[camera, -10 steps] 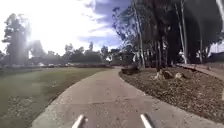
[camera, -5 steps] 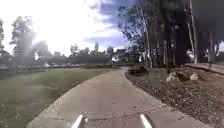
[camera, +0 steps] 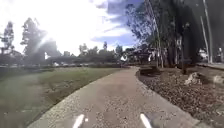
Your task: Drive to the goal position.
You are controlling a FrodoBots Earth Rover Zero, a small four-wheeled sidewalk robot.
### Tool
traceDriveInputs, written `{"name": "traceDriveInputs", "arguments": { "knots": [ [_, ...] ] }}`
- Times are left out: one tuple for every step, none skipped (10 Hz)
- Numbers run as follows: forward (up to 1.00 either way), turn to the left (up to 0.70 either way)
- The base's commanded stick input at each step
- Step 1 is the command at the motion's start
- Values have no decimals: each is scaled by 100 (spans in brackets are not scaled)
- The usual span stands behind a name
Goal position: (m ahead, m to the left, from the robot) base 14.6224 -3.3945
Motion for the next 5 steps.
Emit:
{"name": "traceDriveInputs", "arguments": {
  "knots": [
    [100,0],
    [100,0],
    [100,0],
    [100,0],
    [100,-4]
  ]
}}
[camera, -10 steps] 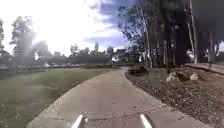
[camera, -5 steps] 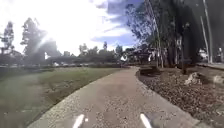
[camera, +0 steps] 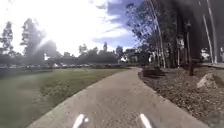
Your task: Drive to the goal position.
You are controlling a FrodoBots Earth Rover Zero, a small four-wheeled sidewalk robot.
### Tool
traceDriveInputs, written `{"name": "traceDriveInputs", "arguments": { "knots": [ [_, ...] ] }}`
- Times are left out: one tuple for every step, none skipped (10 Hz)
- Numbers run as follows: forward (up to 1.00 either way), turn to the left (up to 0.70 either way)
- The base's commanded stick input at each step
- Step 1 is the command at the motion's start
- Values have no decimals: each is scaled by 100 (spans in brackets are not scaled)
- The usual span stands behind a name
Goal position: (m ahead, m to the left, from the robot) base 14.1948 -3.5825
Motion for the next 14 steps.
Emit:
{"name": "traceDriveInputs", "arguments": {
  "knots": [
    [100,-22],
    [100,-39],
    [100,-24],
    [100,-7],
    [100,0],
    [100,0],
    [100,0],
    [100,0],
    [100,0],
    [100,0],
    [100,0],
    [100,0],
    [100,0],
    [100,0]
  ]
}}
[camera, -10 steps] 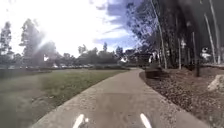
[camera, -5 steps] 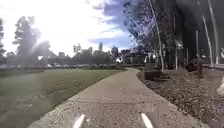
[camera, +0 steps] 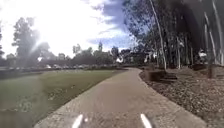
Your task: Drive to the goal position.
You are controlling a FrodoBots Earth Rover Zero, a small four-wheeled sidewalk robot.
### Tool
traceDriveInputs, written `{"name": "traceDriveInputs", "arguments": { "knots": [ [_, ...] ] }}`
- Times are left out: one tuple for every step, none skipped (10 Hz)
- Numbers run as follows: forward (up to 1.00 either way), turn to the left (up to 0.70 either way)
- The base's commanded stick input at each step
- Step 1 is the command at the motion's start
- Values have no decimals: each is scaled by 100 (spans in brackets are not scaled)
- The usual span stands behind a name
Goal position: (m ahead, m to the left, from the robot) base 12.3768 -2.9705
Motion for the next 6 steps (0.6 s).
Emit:
{"name": "traceDriveInputs", "arguments": {
  "knots": [
    [100,0],
    [100,0],
    [100,0],
    [100,0],
    [100,0],
    [100,0]
  ]
}}
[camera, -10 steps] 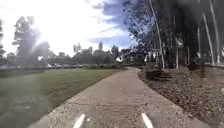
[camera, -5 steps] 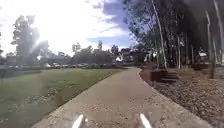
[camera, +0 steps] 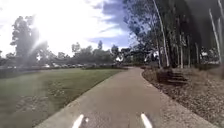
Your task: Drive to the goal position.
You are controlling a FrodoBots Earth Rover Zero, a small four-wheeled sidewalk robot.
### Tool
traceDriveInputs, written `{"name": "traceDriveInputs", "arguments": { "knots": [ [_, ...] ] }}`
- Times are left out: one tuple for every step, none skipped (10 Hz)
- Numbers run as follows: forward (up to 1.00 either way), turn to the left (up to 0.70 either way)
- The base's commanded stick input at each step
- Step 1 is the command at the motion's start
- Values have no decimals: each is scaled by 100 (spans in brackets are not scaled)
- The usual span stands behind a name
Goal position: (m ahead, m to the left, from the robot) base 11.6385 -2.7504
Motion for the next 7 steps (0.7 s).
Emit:
{"name": "traceDriveInputs", "arguments": {
  "knots": [
    [100,0],
    [100,0],
    [100,0],
    [100,0],
    [100,0],
    [100,0],
    [100,0]
  ]
}}
